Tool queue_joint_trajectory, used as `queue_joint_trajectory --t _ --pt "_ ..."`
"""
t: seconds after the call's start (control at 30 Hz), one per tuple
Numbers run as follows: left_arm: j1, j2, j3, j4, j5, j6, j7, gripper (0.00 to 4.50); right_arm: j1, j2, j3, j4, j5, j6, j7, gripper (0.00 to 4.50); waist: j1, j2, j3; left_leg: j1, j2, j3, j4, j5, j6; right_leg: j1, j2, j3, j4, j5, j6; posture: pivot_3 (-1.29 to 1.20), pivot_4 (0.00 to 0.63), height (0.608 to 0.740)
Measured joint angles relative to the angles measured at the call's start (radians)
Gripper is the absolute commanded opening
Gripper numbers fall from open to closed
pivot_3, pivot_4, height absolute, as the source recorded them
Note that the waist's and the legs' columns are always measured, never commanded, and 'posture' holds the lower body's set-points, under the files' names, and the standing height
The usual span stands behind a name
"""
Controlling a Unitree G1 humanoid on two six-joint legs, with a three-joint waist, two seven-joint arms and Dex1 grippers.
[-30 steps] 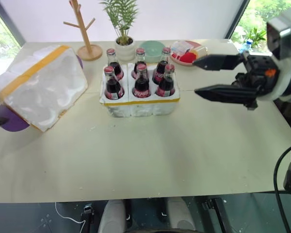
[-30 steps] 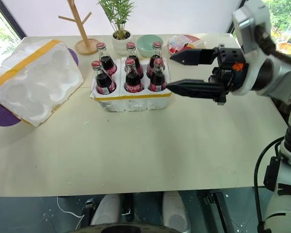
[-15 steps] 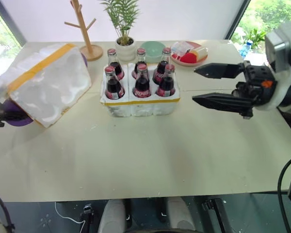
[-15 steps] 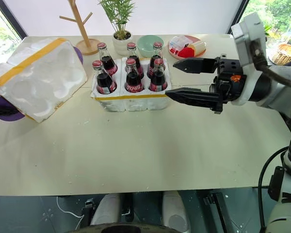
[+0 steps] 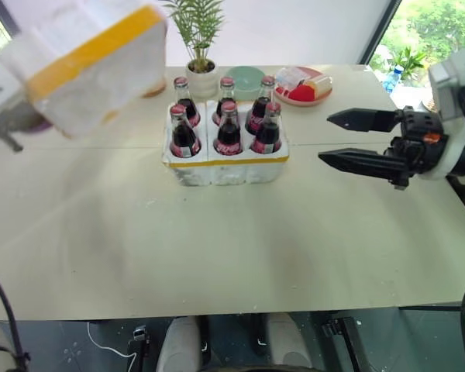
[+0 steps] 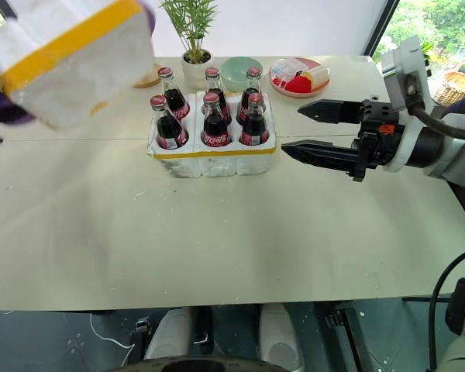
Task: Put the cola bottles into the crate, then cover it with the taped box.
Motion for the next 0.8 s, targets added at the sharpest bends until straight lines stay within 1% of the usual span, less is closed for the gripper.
queue_joint_trajectory --t 0.1,0.17,0.27,0.4,0.5,0.67,0.8 --pt "0.024 -0.025 0.015 -0.122 0.016 -0.100 0.113 1.04 0.008 0.000 0.000 0.012 -0.012 -0.006 0.000 4.50 -0.002 0.000 0.000 0.000 0.000 0.000 0.000 0.000 0.000 -0.001 0.001 0.000 0.000 0.000 0.000 0.00 0.150 0.740" --pt "0.054 -0.031 0.007 -0.215 0.062 -0.204 0.188 1.04 0.017 0.000 0.000 0.018 -0.017 -0.007 -0.002 4.50 -0.004 0.000 0.000 0.000 0.000 0.001 0.000 0.000 0.000 -0.001 0.002 0.001 0.001 0.000 0.000 0.00 0.150 0.740" --pt "0.098 -0.042 -0.021 -0.308 0.119 -0.283 0.243 1.04 0.024 0.000 0.000 0.019 -0.018 -0.007 -0.004 4.50 -0.003 0.001 0.000 0.001 0.000 0.002 0.000 0.000 0.000 -0.001 0.002 0.001 0.002 0.000 0.000 0.00 0.150 0.740" --pt "0.194 -0.082 -0.060 -0.396 0.209 -0.291 0.309 1.04 0.060 0.000 -0.007 0.018 -0.017 -0.007 -0.020 4.50 -0.001 0.001 0.000 0.002 0.000 0.002 0.000 0.000 -0.001 -0.001 0.002 0.002 0.002 0.000 0.000 0.00 0.150 0.740" --pt "0.227 -0.096 -0.089 -0.448 0.282 -0.285 0.355 1.04 0.075 0.002 -0.012 0.017 -0.016 -0.007 -0.036 4.50 0.001 0.000 0.000 0.002 0.000 0.002 0.000 0.000 -0.001 -0.001 0.002 0.002 0.002 0.000 0.000 0.00 0.150 0.740" --pt "0.224 -0.120 -0.107 -0.495 0.380 -0.289 0.420 1.04 0.081 0.010 -0.012 0.017 -0.014 -0.009 -0.058 4.50 0.007 0.000 0.000 0.002 0.000 0.002 0.000 0.000 -0.001 0.000 0.002 0.002 0.002 0.000 0.000 0.00 0.150 0.740" --pt "0.193 -0.129 -0.135 -0.512 0.450 -0.304 0.467 1.04 0.081 0.028 -0.012 0.018 -0.014 -0.016 -0.070 4.50 0.020 0.000 0.000 0.002 0.000 0.002 0.000 0.000 -0.001 0.000 0.002 0.002 0.002 0.000 0.000 0.00 0.150 0.740"
